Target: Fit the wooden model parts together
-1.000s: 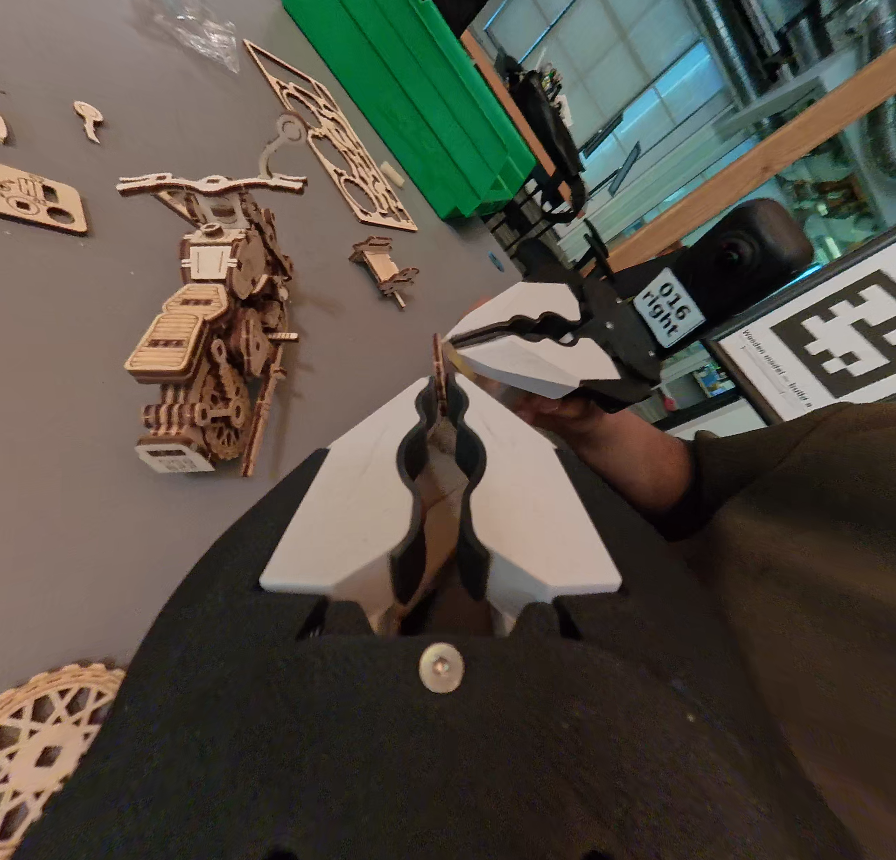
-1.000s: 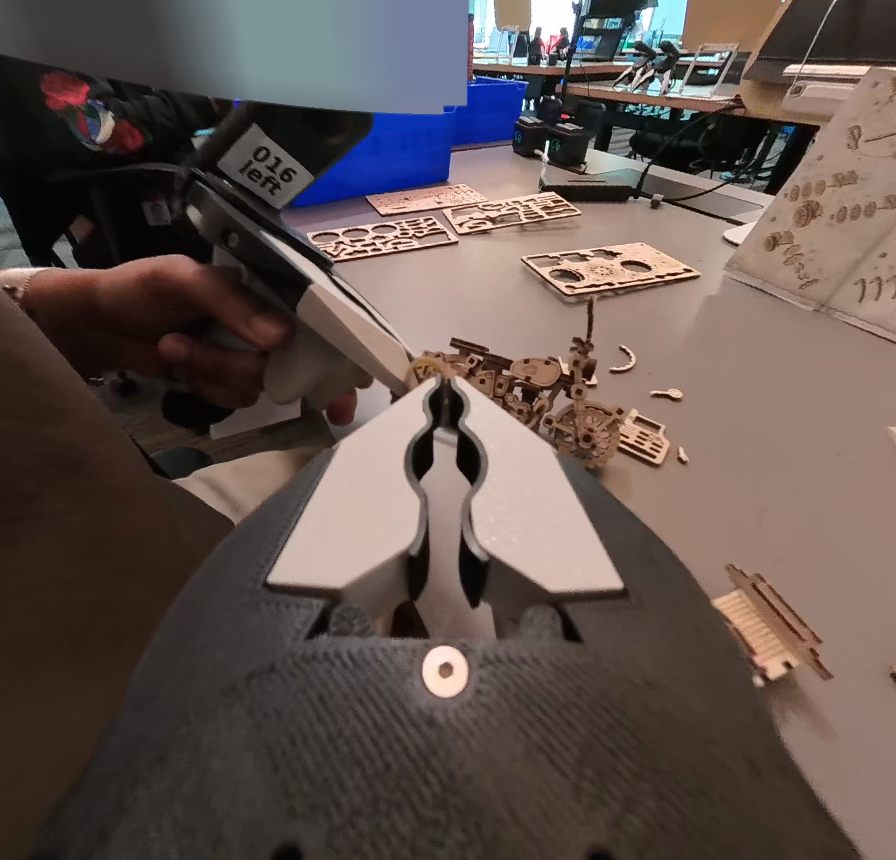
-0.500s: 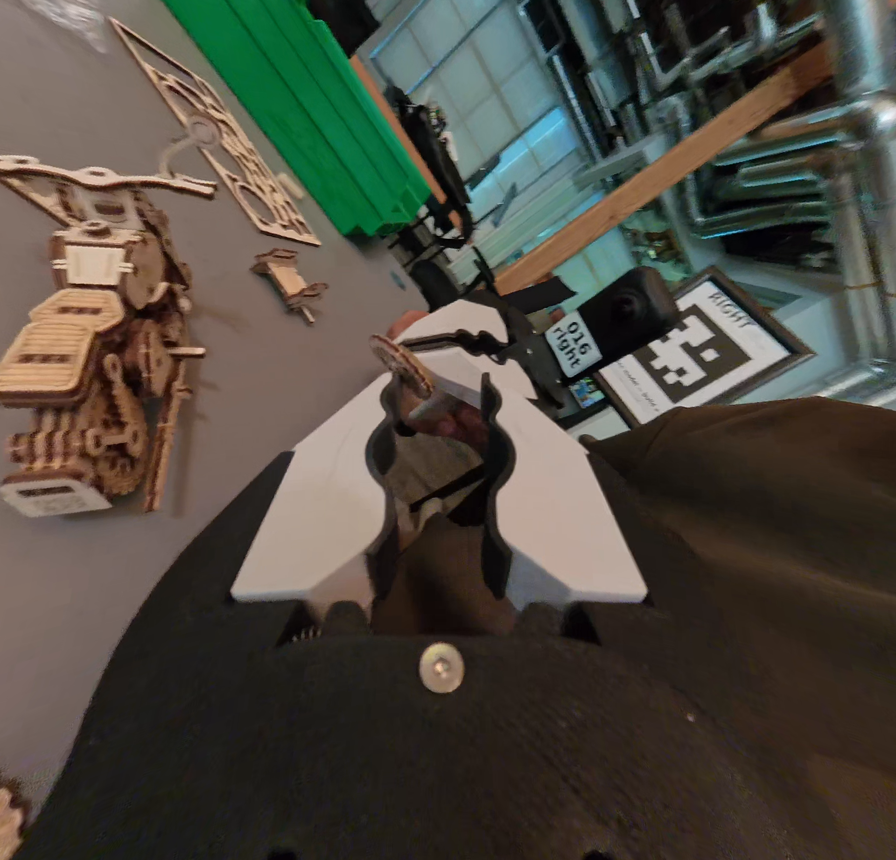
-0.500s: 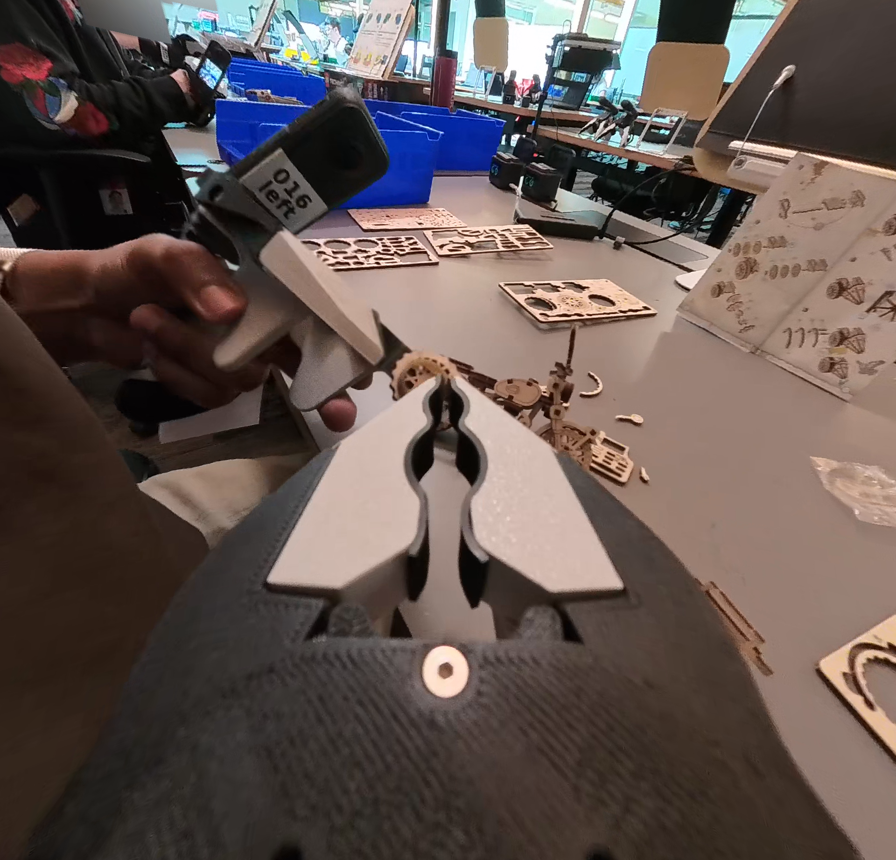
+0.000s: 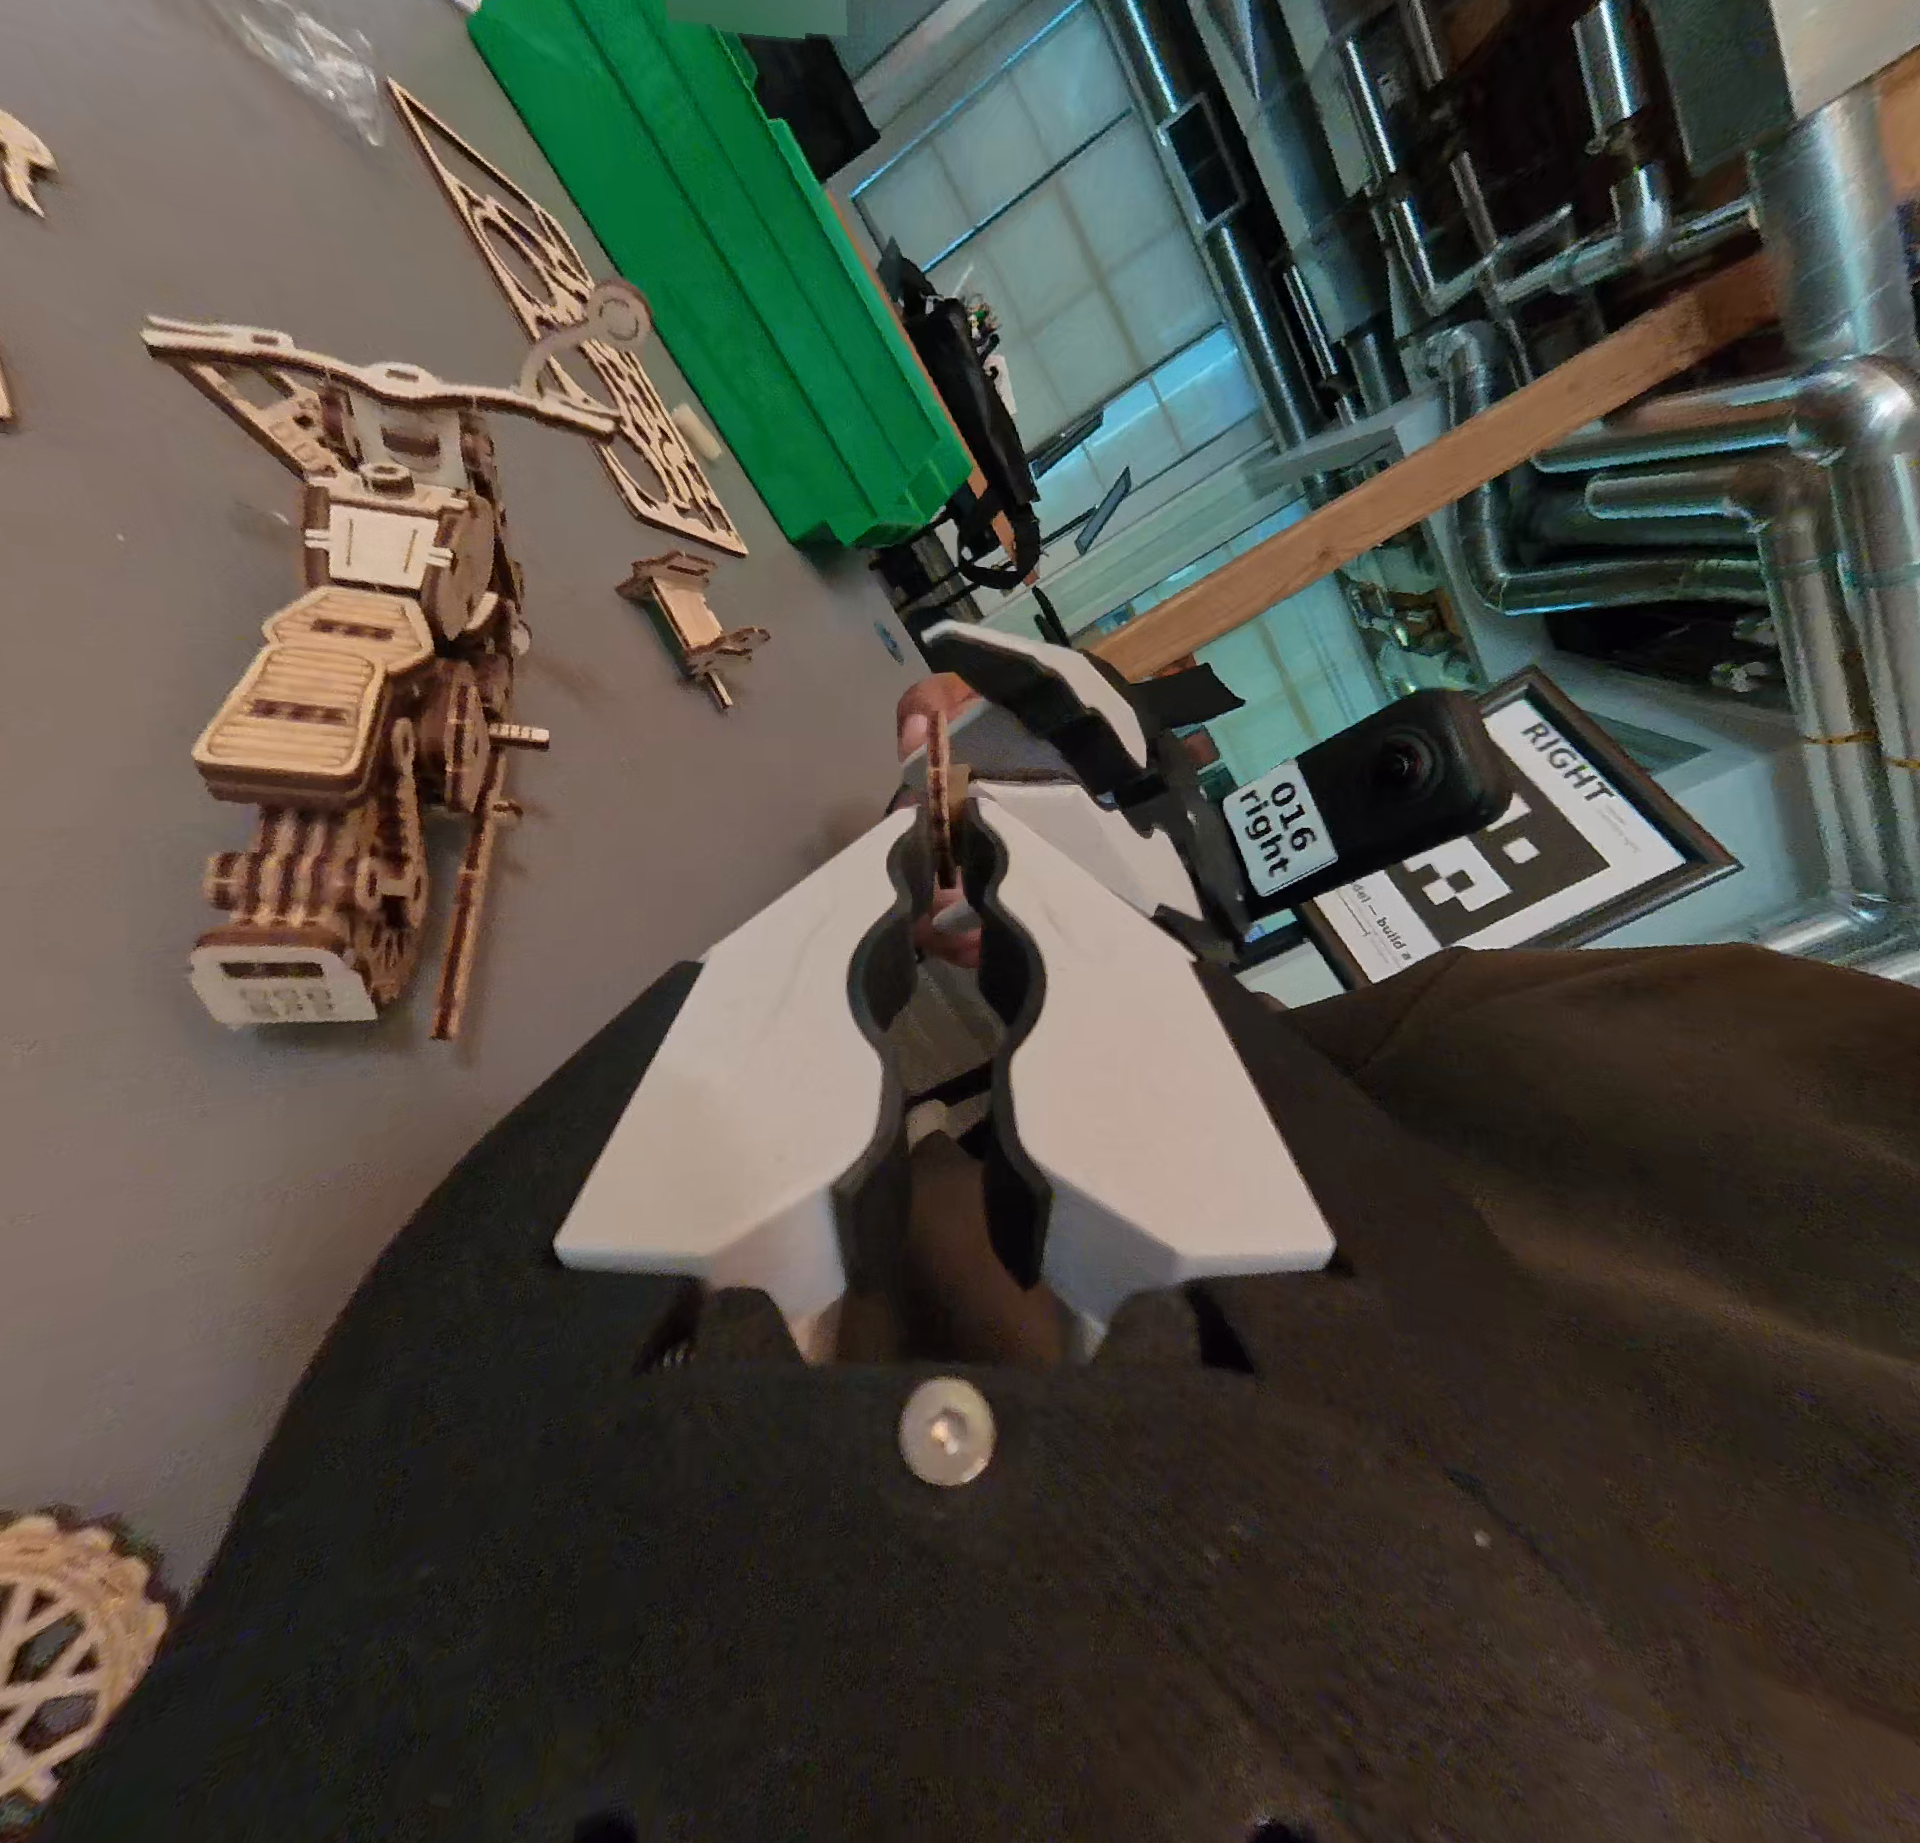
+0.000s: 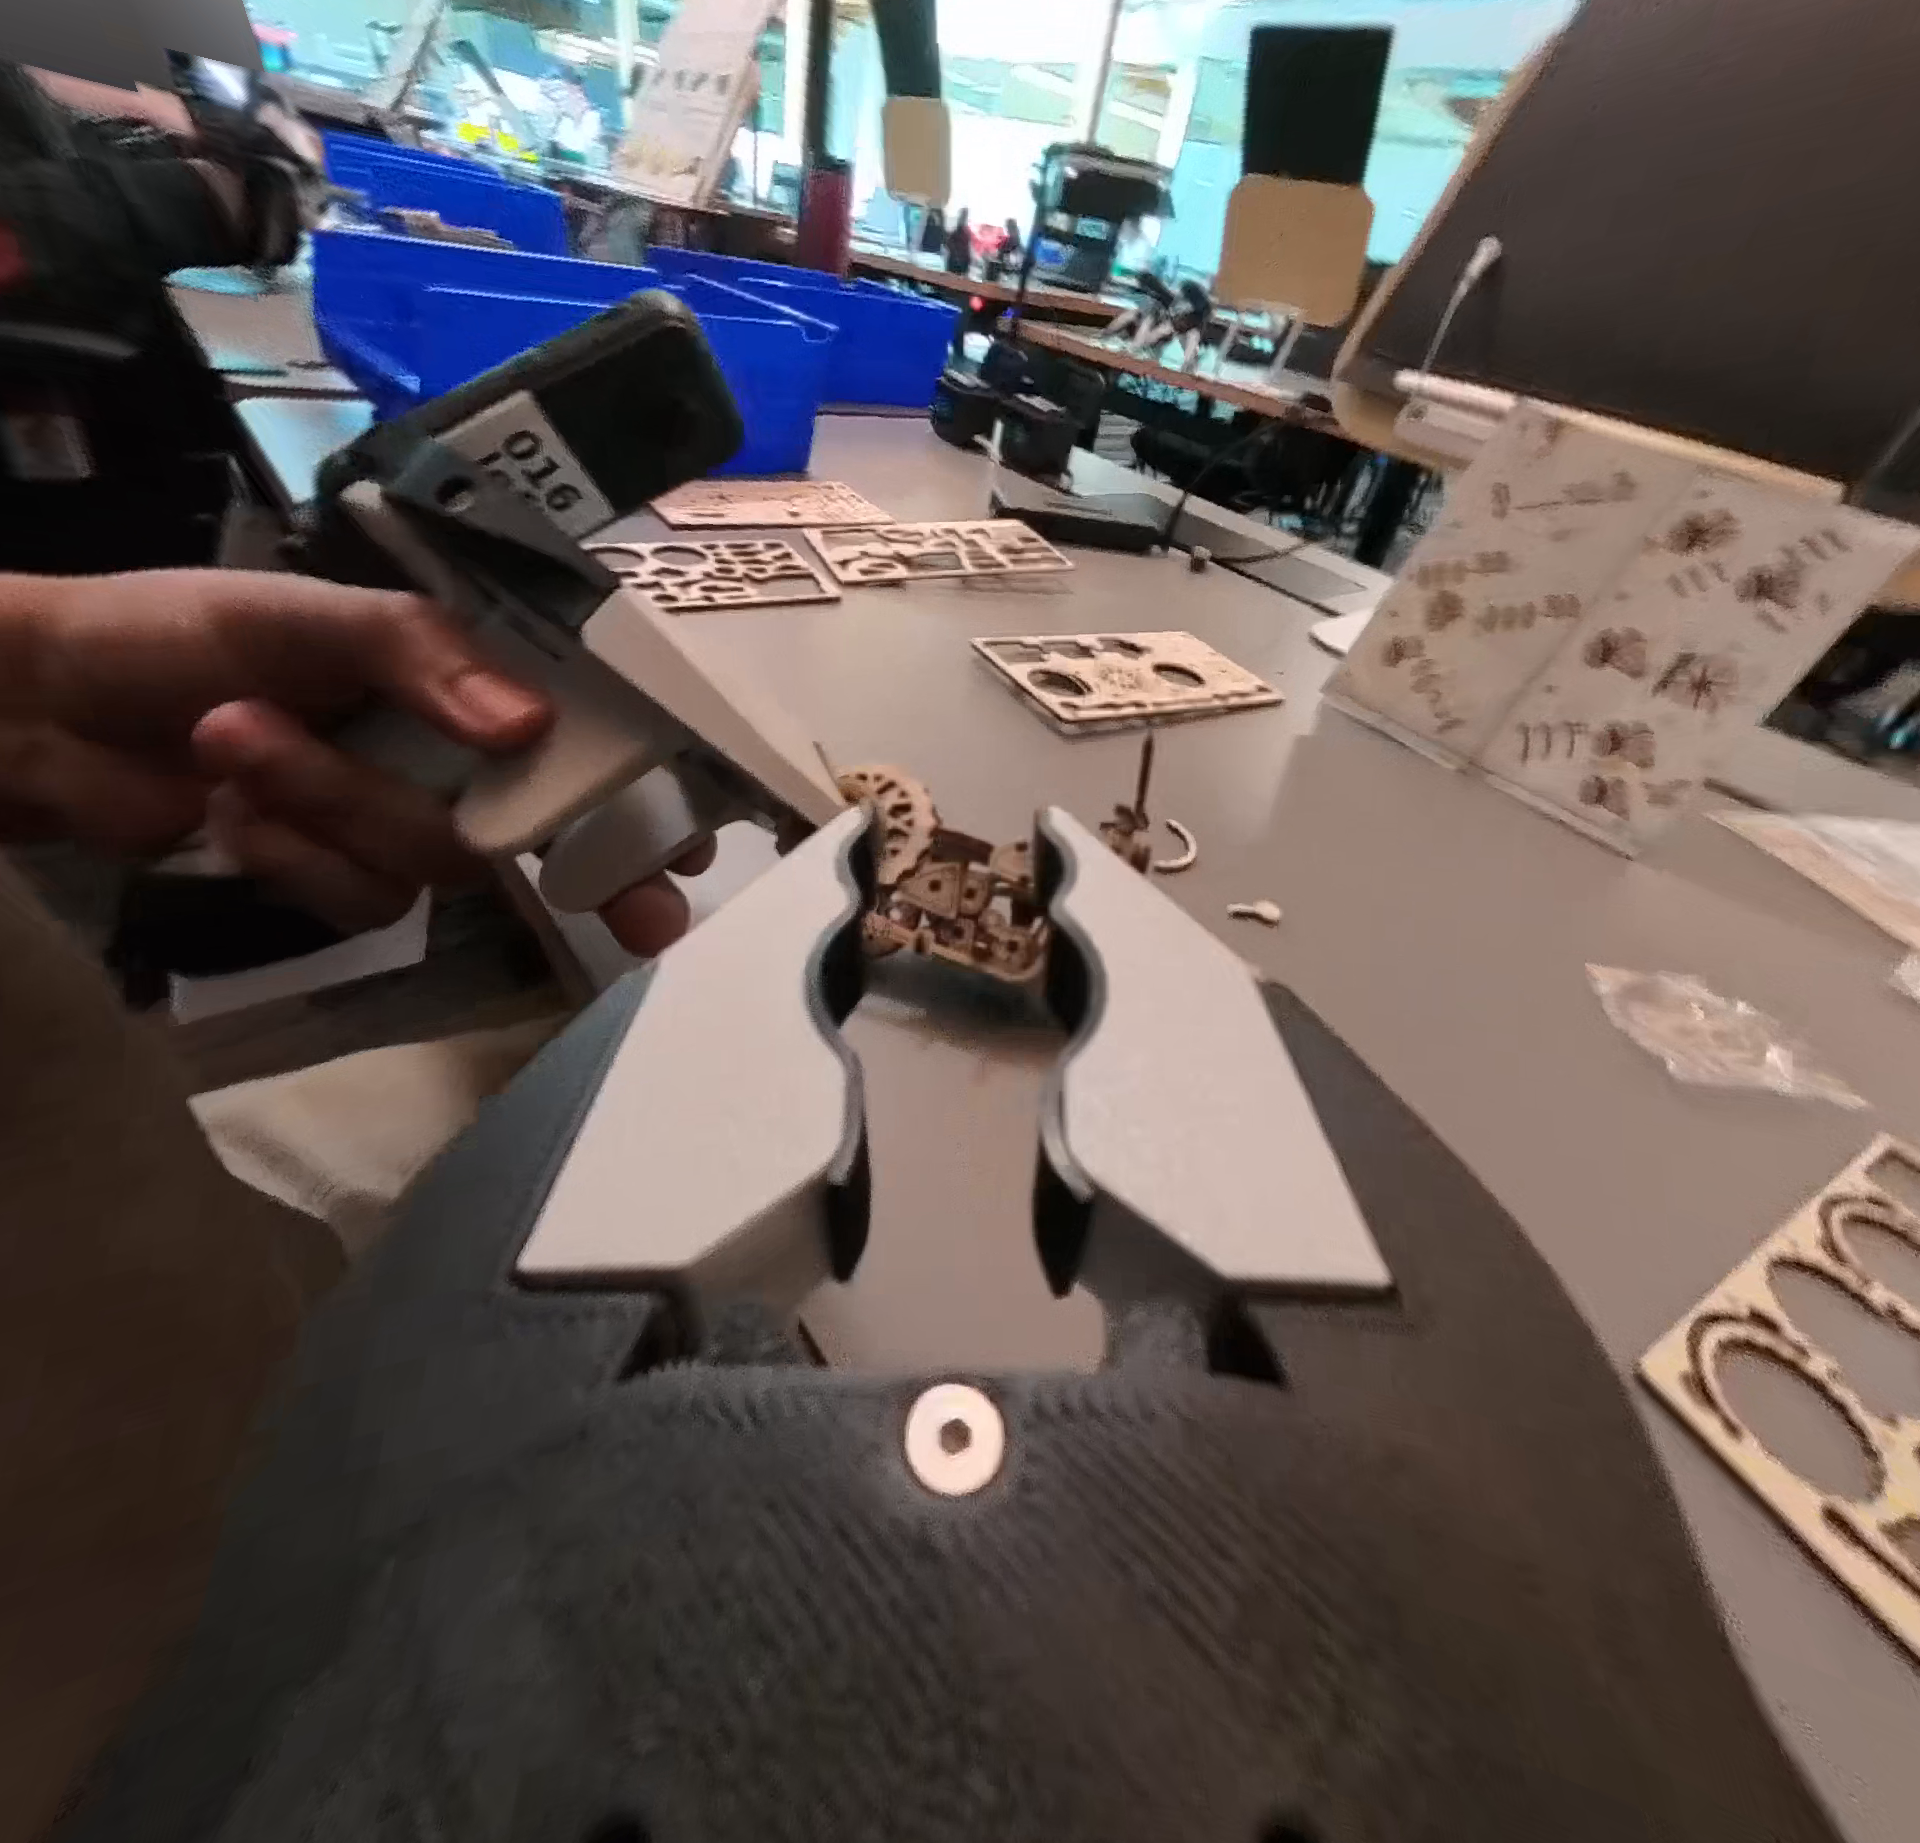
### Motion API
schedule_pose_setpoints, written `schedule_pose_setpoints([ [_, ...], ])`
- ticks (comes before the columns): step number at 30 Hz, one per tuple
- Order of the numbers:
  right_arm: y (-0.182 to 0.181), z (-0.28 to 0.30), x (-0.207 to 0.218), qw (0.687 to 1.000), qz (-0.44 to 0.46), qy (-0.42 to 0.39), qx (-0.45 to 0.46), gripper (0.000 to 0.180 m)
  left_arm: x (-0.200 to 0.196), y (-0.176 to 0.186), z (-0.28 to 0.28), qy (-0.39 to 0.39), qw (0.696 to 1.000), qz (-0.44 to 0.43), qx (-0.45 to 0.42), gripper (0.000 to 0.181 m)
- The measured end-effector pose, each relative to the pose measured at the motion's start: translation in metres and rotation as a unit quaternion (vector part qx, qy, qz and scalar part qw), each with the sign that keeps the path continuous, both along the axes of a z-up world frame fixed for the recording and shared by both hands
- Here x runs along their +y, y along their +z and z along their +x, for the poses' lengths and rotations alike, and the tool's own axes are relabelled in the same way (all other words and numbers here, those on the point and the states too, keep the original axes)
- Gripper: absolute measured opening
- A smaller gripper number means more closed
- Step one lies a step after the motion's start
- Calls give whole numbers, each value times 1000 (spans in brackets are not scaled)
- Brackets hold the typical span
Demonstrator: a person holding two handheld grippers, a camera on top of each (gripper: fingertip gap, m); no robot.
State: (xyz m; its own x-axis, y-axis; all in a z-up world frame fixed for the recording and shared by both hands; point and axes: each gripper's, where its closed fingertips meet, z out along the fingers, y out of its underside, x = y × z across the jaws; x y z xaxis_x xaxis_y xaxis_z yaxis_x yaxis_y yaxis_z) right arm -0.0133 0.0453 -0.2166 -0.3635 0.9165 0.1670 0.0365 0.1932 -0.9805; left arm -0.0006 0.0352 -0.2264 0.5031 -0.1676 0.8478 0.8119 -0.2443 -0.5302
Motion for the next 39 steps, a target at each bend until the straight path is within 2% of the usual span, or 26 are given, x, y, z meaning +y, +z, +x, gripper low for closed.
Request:
schedule_pose_setpoints([
  [2,-6,-3,2,998,-39,-12,-42,32,0,-3,-5,17,1000,-12,23,2],
  [6,-15,-2,-3,981,-153,14,-115,19,1,-7,-5,27,995,-31,94,2],
  [8,-17,-2,-4,969,-202,30,-136,18,2,-7,-5,31,993,-33,113,2],
  [13,-10,2,-7,928,-316,94,-172,6,2,-3,-1,14,998,-14,65,2],
  [15,-12,1,-6,918,-333,102,-191,5,3,-5,-5,23,998,-21,50,12],
  [18,-18,-1,-1,932,-299,76,-190,4,4,-10,-12,50,995,-41,72,33],
  [22,-24,-4,8,964,-200,28,-171,3,1,-13,-26,106,978,-71,166,36],
  [24,-25,-4,10,973,-162,12,-161,3,0,-9,-26,122,963,-75,227,30],
  [26,-26,-4,8,980,-126,6,-155,4,1,-6,-16,110,954,-64,273,11],
  [27,-27,-4,7,983,-107,3,-152,4,3,-5,-11,102,953,-59,279,5],
  [34,-26,-1,-1,994,24,-8,-108,3,6,-17,-5,77,962,-85,249,1],
  [39,-24,1,-7,994,58,-1,-90,3,7,-28,-4,69,957,-115,258,6],
])
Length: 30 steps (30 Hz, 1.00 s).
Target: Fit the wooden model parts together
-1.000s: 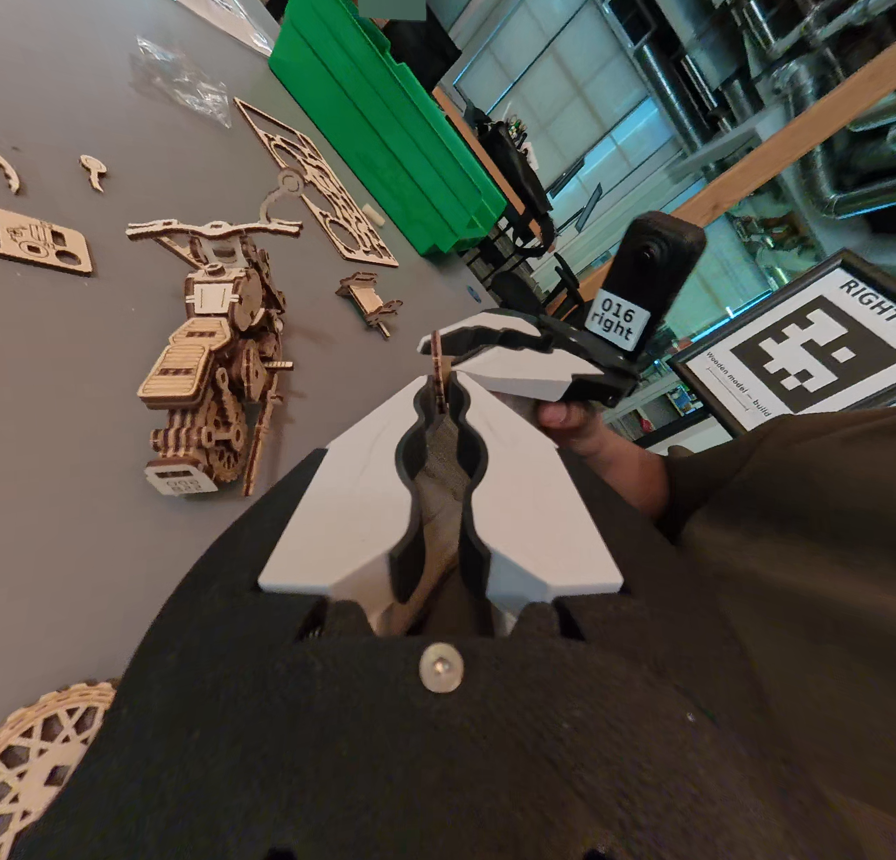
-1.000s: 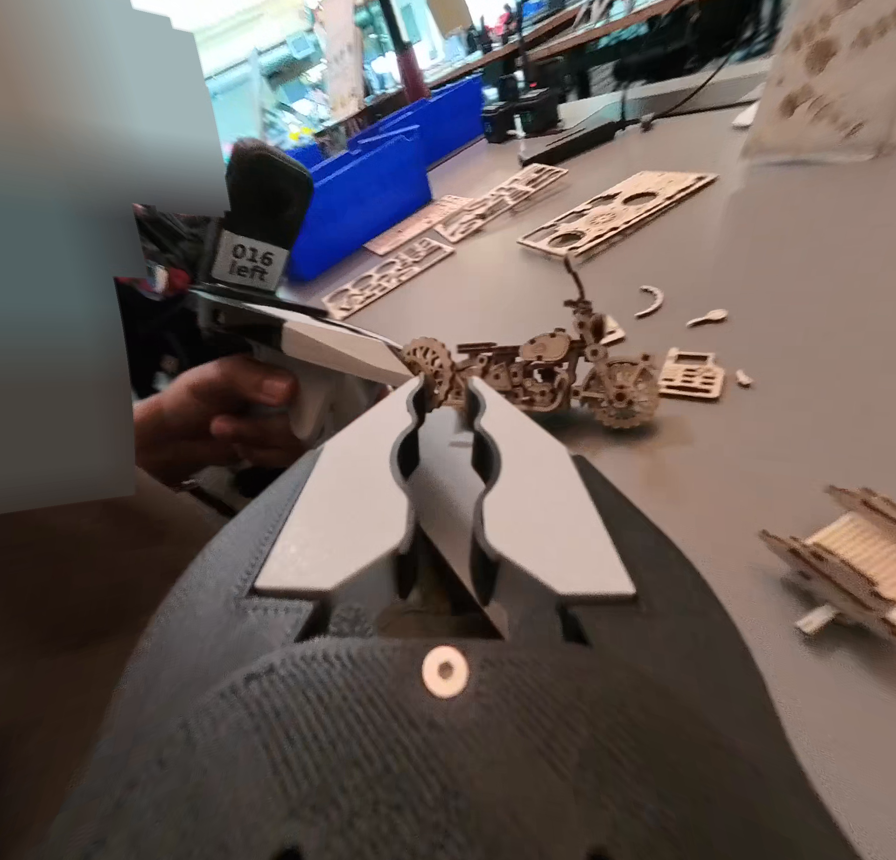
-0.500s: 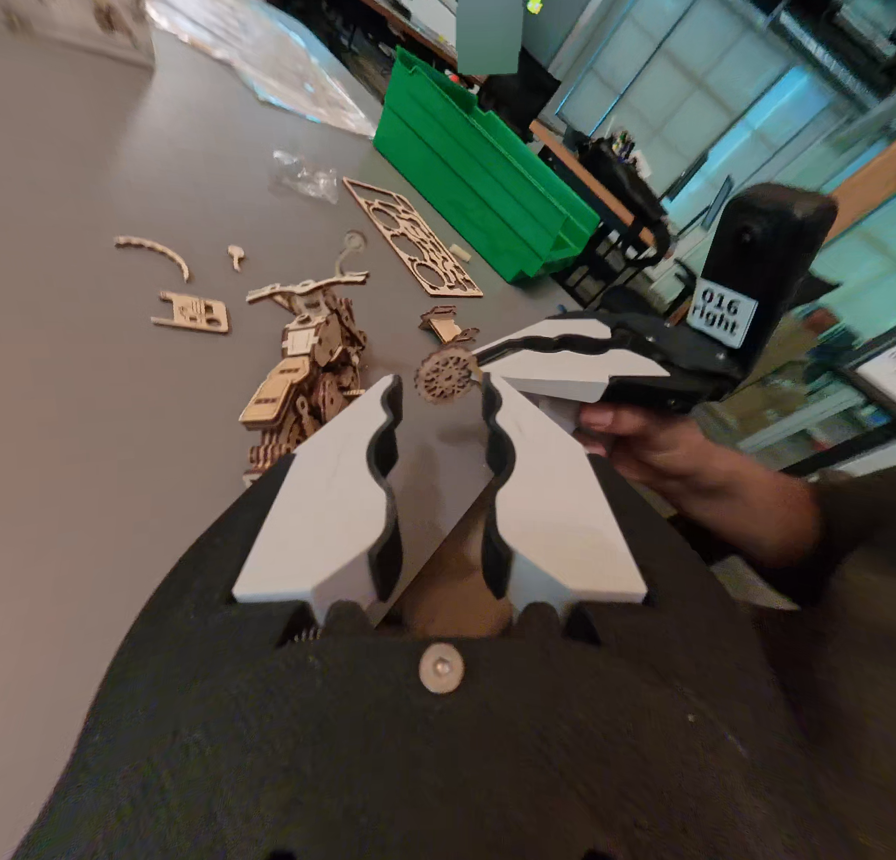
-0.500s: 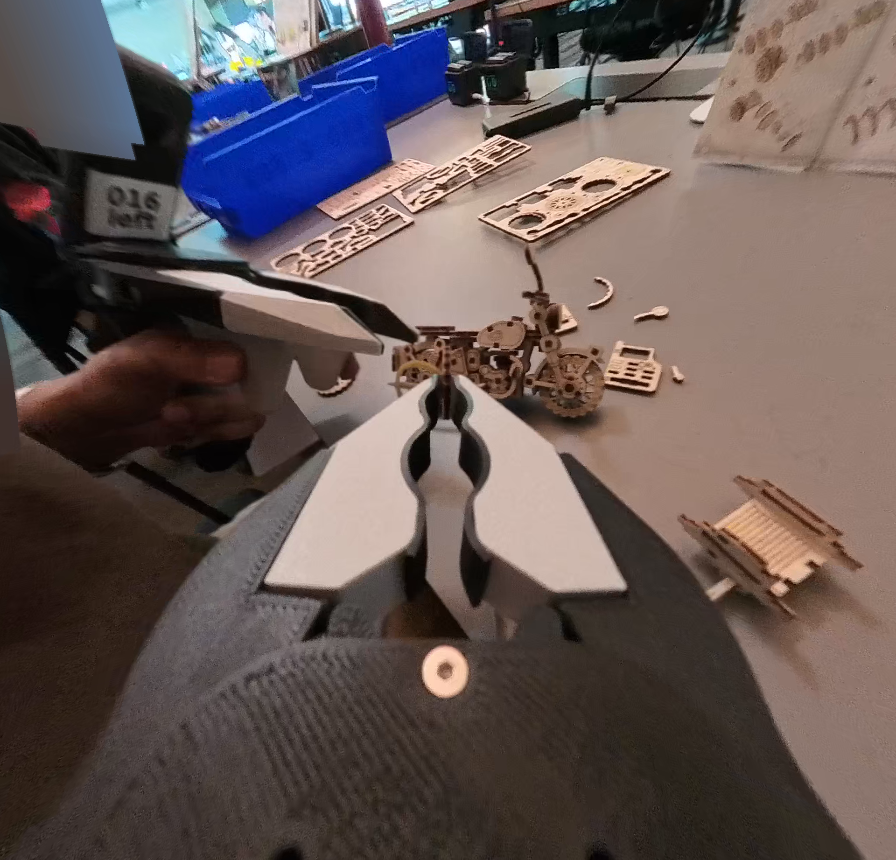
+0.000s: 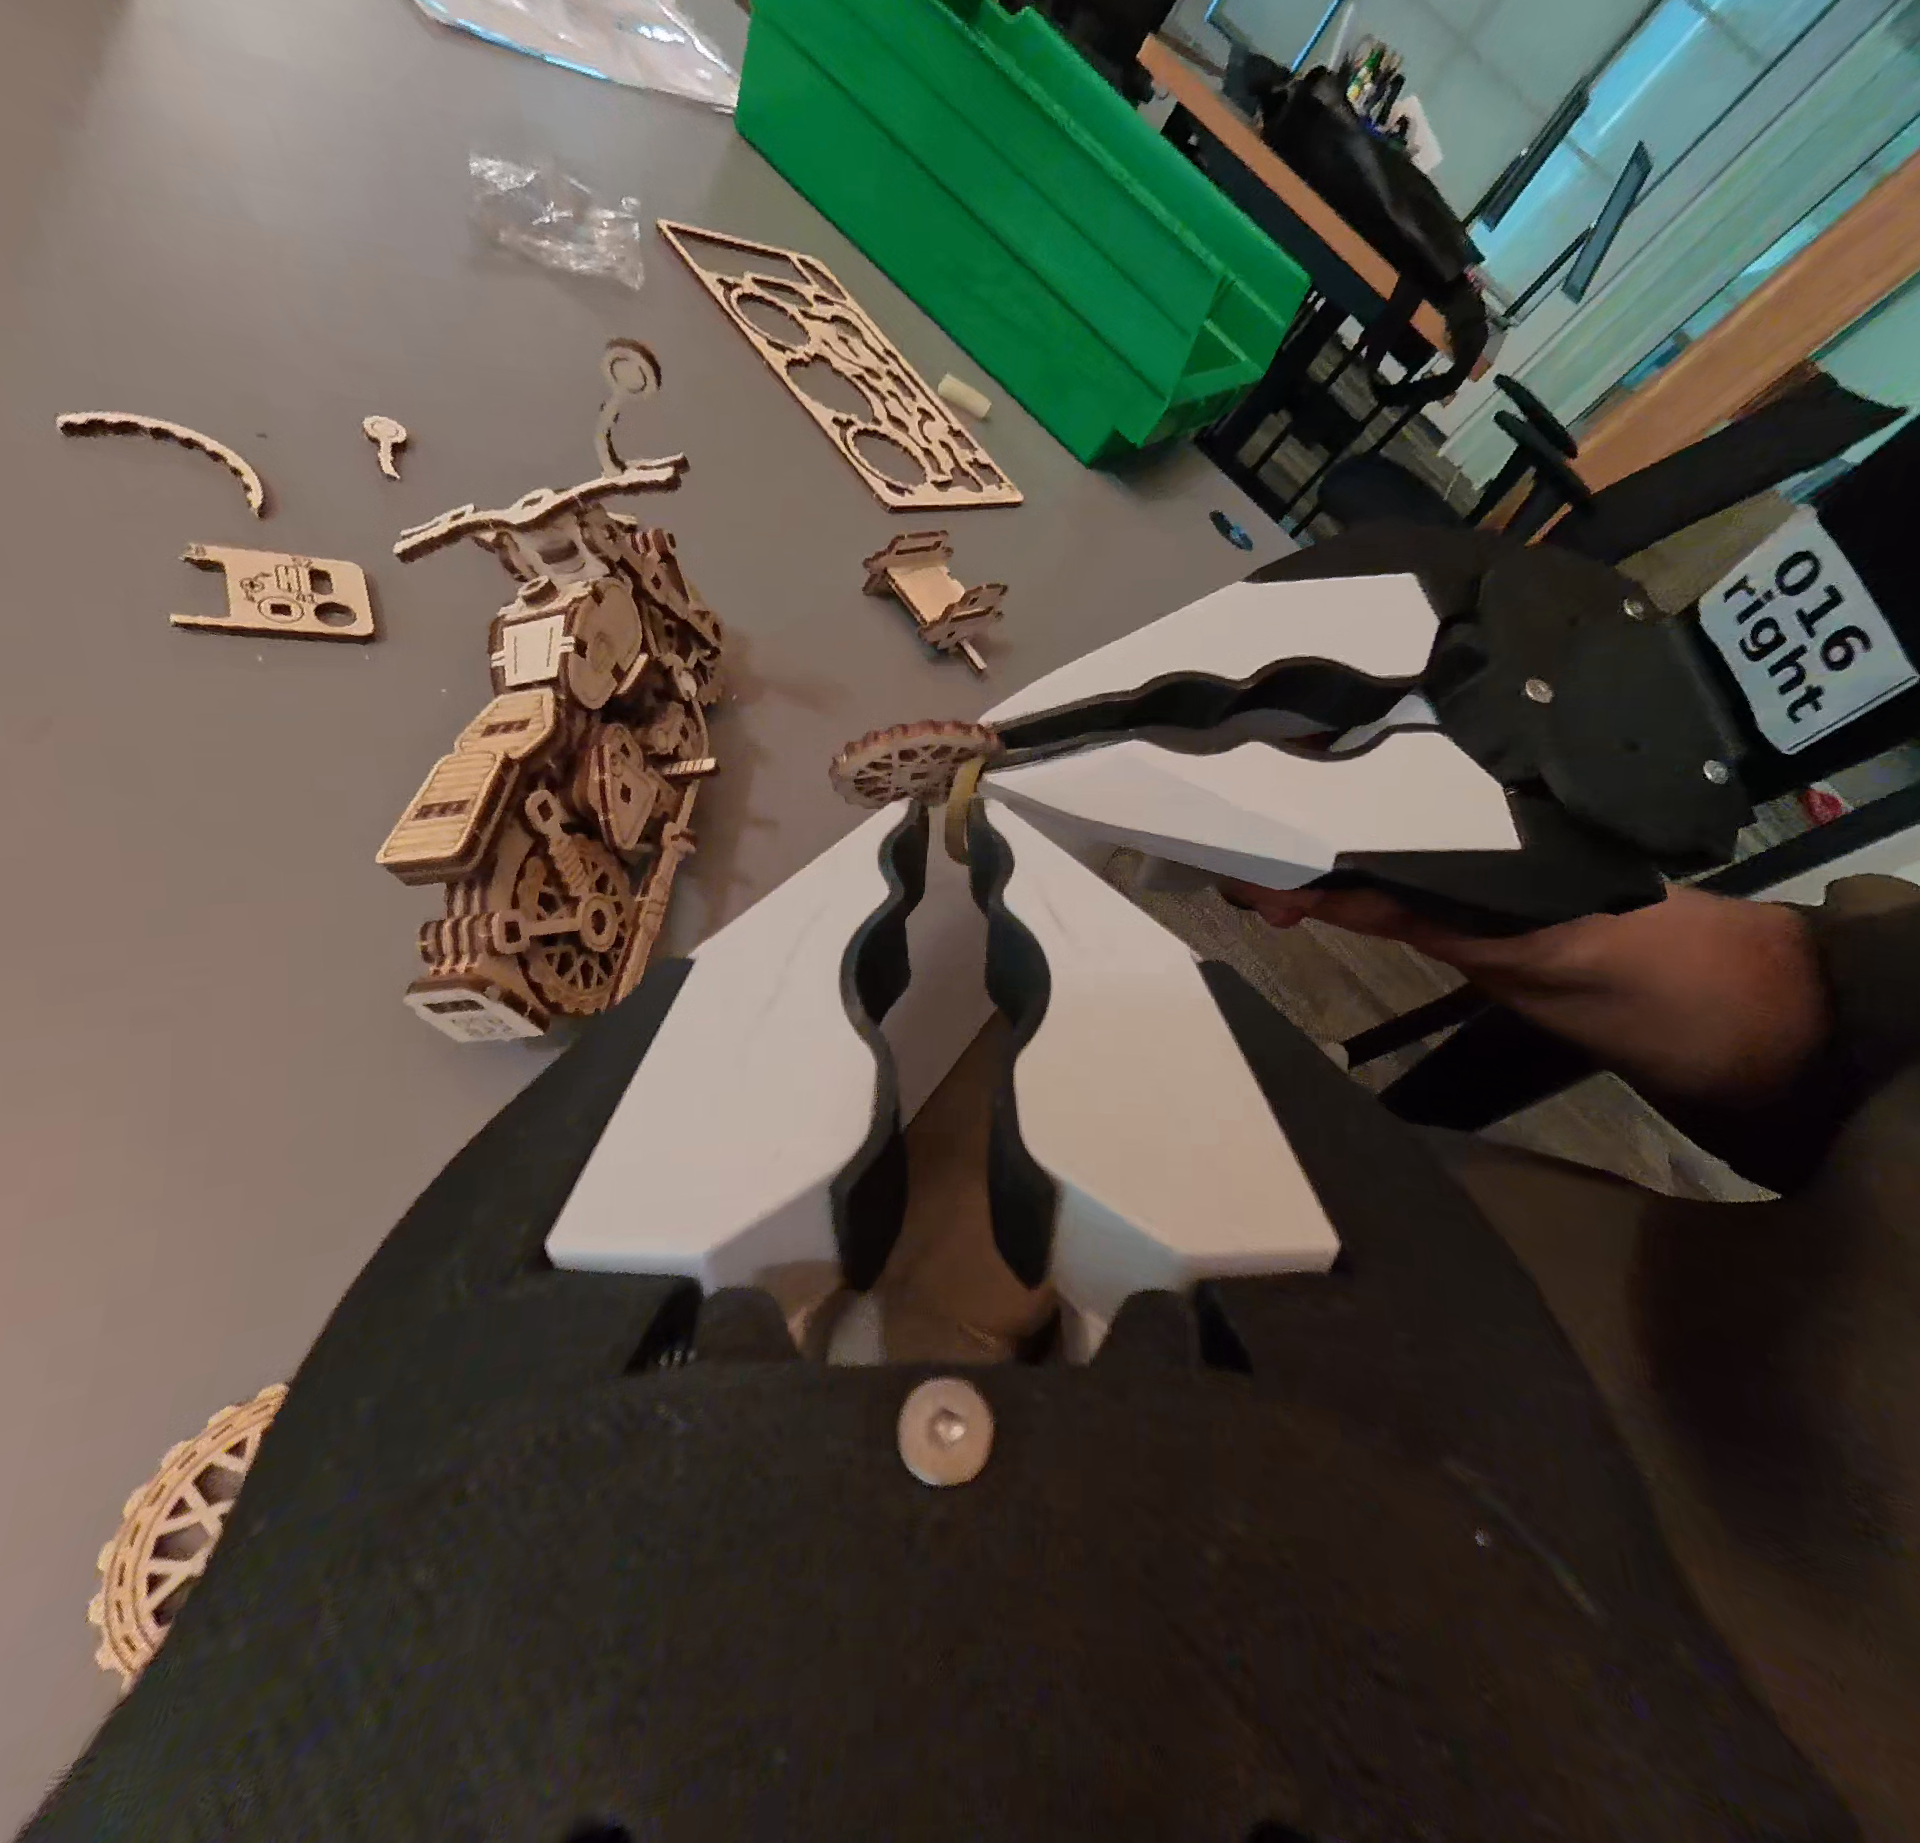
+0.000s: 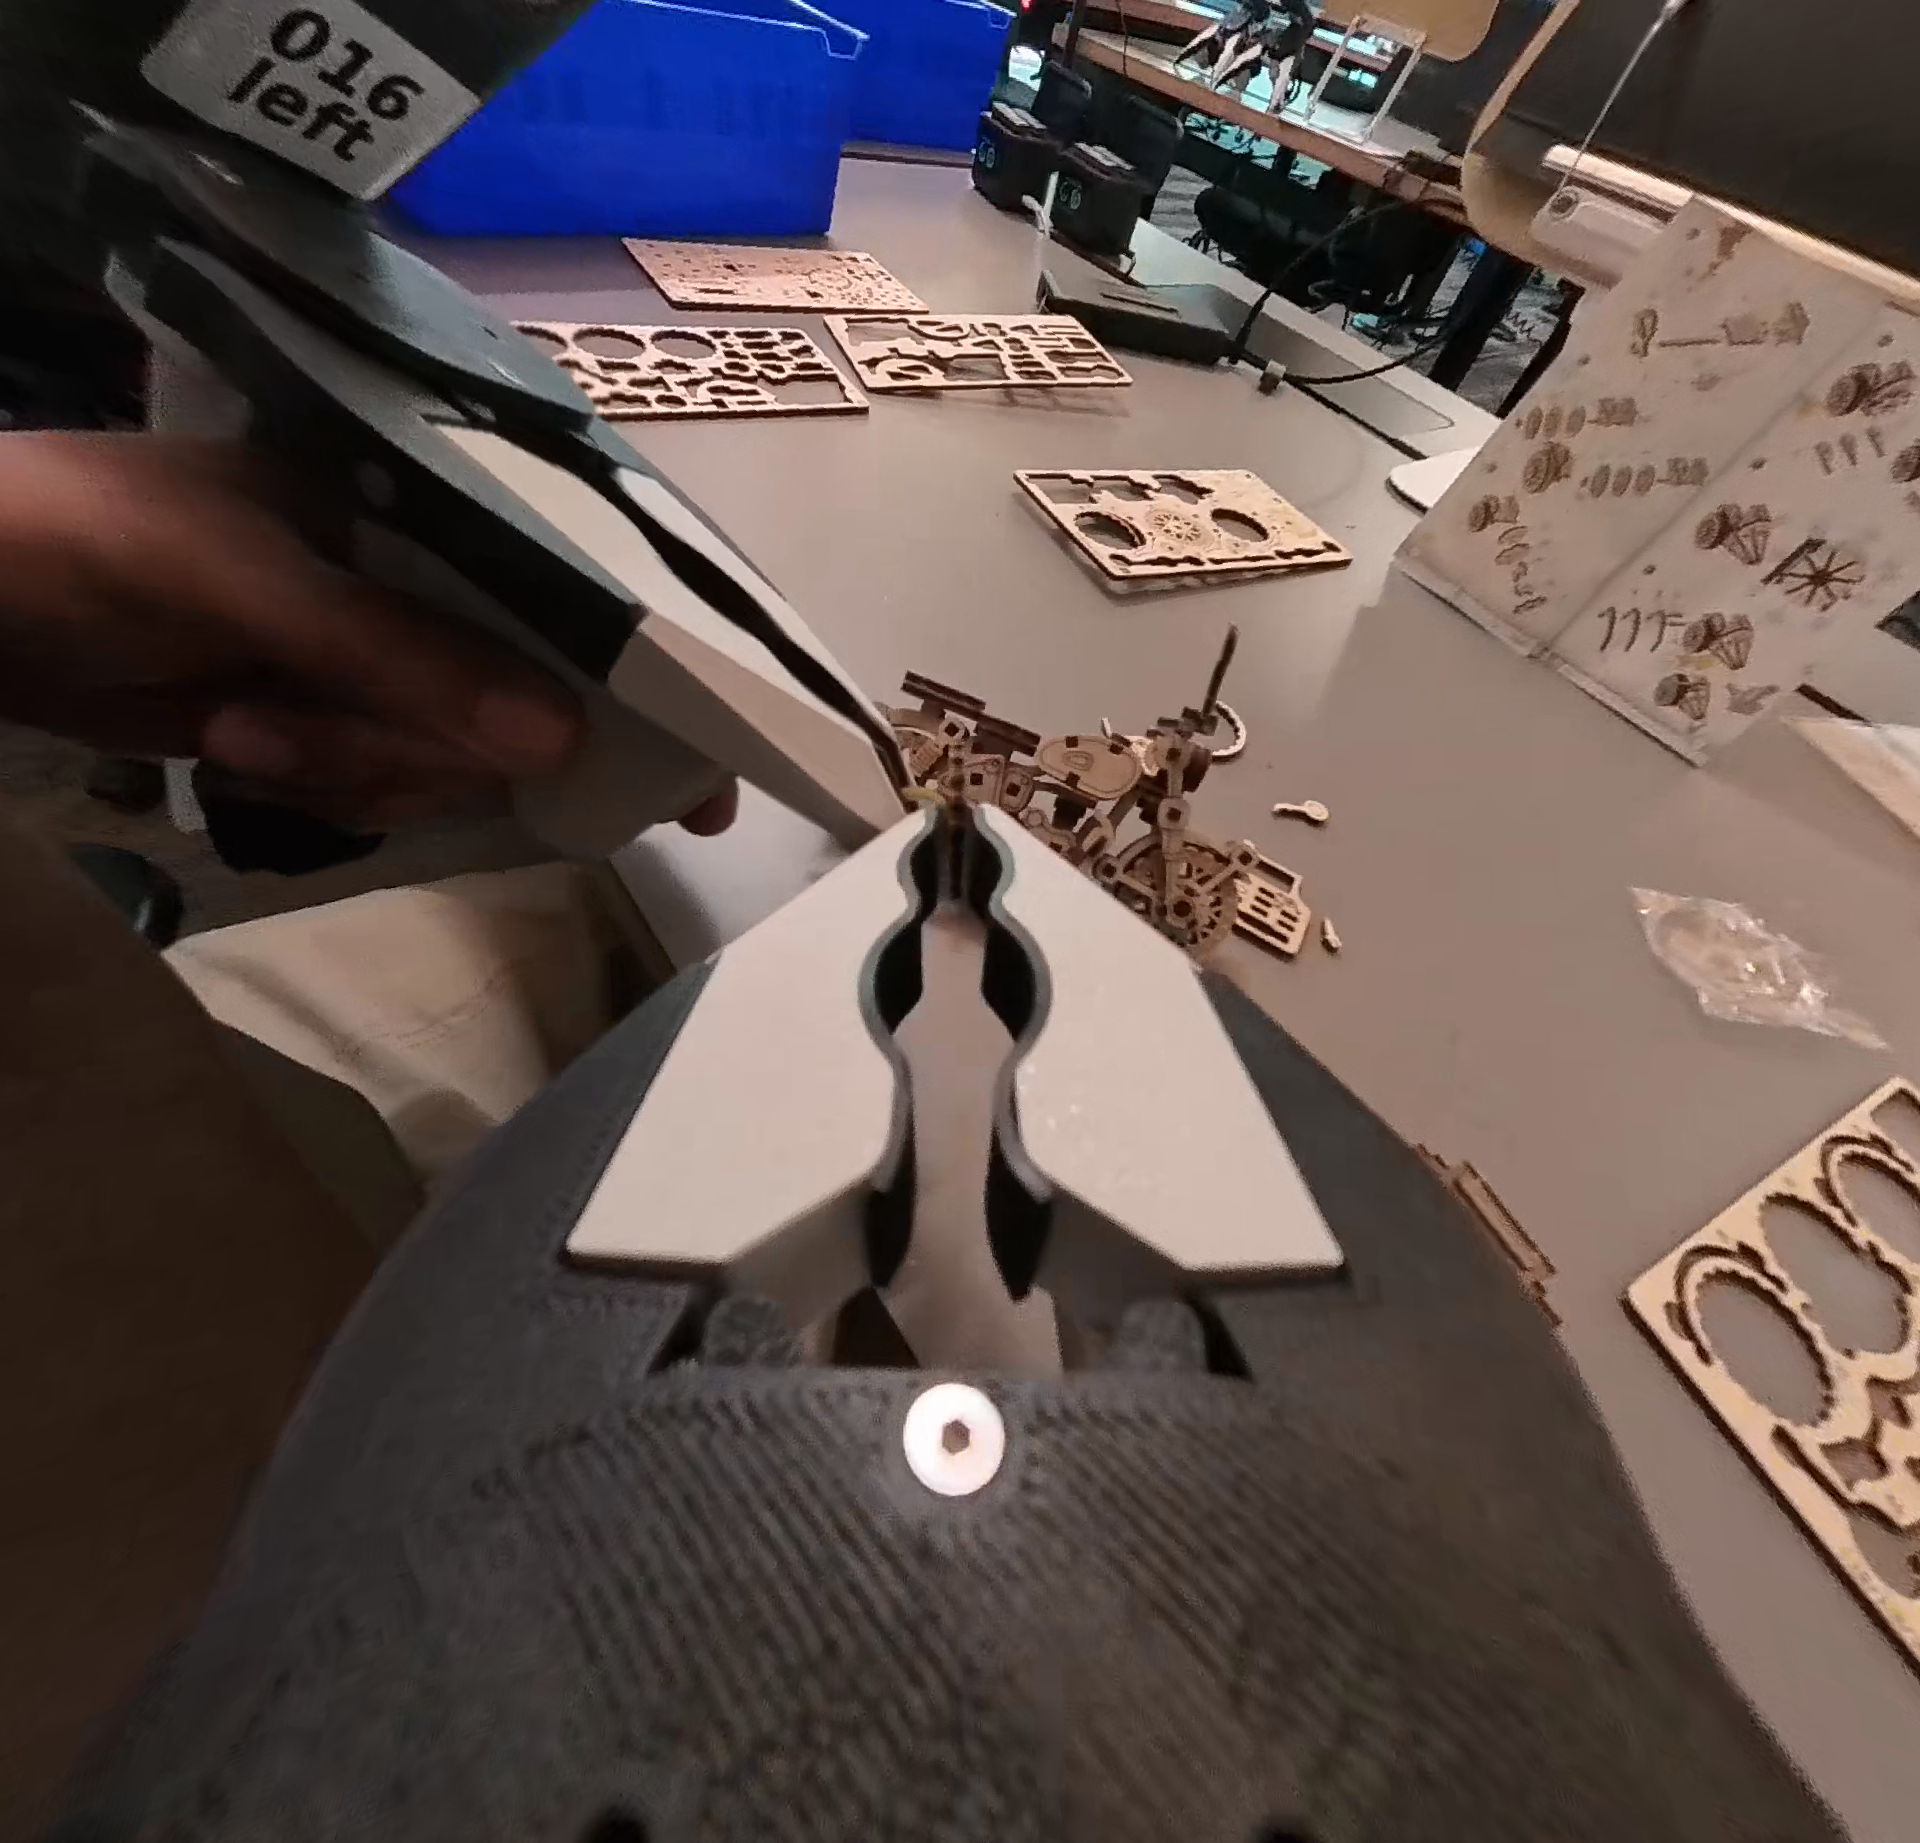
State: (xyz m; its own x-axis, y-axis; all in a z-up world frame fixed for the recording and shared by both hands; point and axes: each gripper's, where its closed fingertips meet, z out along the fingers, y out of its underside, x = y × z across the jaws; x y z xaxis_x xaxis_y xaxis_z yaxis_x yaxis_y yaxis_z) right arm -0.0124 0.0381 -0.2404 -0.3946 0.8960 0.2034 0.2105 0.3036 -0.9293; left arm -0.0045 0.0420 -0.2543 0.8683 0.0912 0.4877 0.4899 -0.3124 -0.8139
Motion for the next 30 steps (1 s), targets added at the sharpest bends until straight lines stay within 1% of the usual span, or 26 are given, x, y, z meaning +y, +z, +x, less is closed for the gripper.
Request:
schedule_pose_setpoints([
  [3,-1,0,0,1000,16,-1,3,3,0,-1,-2,6,1000,-4,8,6],
  [4,-2,0,0,1000,16,0,2,3,-1,1,-3,7,1000,-2,16,1],
  [10,-3,1,-2,1000,-7,7,-5,3,-2,4,-5,9,996,-4,85,0],
  [15,-4,1,0,995,-90,11,-45,4,-2,4,-8,20,984,-21,174,0],
  [19,-8,3,2,982,-157,23,-105,3,-4,3,-16,45,972,-43,225,0],
  [21,-12,5,3,979,-150,35,-130,3,-4,3,-17,48,974,-43,217,0],
  [24,-15,11,0,976,-139,60,-154,3,-5,2,-18,48,986,-35,158,0],
  [26,-12,14,-4,971,-156,81,-159,3,-5,3,-18,45,990,-28,127,0],
  [30,-3,16,-4,963,-194,111,-152,3,-6,0,-18,43,992,-36,110,0],
])
